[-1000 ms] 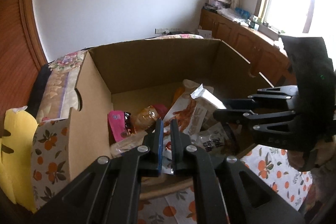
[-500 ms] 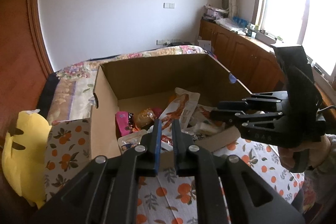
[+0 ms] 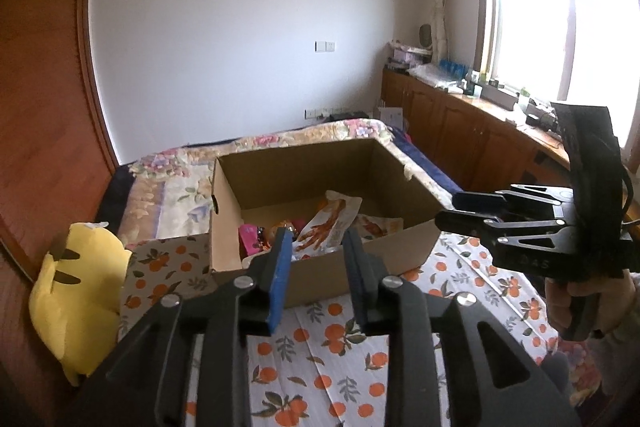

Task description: Organize snacks

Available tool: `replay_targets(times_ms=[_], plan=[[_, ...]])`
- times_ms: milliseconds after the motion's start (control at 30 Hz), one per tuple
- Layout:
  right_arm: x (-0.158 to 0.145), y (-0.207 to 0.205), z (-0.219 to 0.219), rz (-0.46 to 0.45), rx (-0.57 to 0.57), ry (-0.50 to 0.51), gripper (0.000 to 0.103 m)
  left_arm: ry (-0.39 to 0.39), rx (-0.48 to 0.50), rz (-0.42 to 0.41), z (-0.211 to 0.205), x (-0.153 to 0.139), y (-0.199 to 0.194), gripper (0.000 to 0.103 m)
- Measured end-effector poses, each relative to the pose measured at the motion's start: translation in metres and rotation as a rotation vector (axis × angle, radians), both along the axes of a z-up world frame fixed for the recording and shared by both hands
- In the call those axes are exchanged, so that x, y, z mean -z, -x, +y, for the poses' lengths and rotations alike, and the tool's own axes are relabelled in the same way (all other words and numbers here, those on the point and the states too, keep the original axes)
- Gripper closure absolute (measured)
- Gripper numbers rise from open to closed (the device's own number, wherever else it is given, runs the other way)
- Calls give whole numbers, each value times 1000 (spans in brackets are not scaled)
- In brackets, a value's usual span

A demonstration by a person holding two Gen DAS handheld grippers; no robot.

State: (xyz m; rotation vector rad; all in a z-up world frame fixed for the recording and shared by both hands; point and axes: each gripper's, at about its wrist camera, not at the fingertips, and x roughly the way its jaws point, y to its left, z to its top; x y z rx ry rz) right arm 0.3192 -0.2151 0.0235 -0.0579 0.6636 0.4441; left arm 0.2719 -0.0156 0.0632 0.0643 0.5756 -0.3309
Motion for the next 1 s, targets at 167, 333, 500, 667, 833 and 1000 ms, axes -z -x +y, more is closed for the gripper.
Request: replay_targets(times_ms=[167, 333, 500, 667, 833, 1000], plan=[[-12, 29, -10, -37, 47, -11, 44, 0, 2, -20, 0, -9, 25, 66], [-15, 55, -17, -61, 78, -18, 29, -1, -10, -53, 2, -17, 51, 61], [-15, 73, -23, -65, 97, -15, 20, -3, -22, -87, 3, -26, 75, 39], [-19, 88, -28, -80, 113, -25, 12, -3, -31, -113, 1, -32, 95, 30], [-25, 104, -32, -111, 125, -29, 3, -16, -61, -135, -1, -35, 111, 28], [-34, 123, -35, -144, 135, -31, 0, -13, -83, -145, -4, -35, 126, 27]])
